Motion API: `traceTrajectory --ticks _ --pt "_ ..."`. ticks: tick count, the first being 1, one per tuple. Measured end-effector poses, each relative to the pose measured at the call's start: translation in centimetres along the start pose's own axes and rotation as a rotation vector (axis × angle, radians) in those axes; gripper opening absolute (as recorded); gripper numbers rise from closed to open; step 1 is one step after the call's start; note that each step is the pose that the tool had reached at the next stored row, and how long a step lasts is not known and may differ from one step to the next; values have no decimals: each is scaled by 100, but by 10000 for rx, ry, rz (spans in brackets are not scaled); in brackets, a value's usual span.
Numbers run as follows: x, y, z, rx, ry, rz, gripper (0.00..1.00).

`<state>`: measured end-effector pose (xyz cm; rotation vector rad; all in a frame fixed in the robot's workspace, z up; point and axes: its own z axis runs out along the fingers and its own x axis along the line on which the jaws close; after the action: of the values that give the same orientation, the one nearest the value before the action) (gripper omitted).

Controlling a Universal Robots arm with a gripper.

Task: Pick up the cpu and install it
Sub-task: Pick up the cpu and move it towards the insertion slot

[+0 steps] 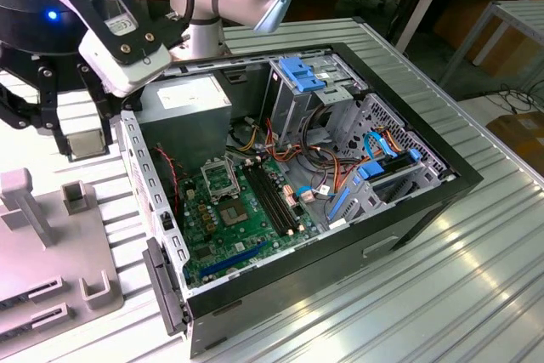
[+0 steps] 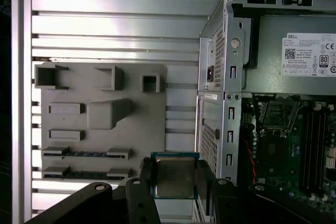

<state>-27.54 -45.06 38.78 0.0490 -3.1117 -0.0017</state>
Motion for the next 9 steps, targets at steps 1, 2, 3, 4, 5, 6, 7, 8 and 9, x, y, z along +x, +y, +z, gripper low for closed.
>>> traceTrajectory --ticks 1,2,3,4,5,6,7,8,9 --pt "-11 0 0 0 0 0 44" --pt "-22 -1 -1 0 0 0 44" --pt "-32 -1 -1 0 1 1 44" --pt "-43 -1 -2 0 1 1 44" --pt "-58 -2 -2 0 0 1 44" --pt "-70 -2 -2 0 0 0 44" --pt "-82 -2 -2 0 0 0 44" --pt "-94 -3 -3 -1 0 1 44" --pt "-108 -3 -3 -1 -1 0 44"
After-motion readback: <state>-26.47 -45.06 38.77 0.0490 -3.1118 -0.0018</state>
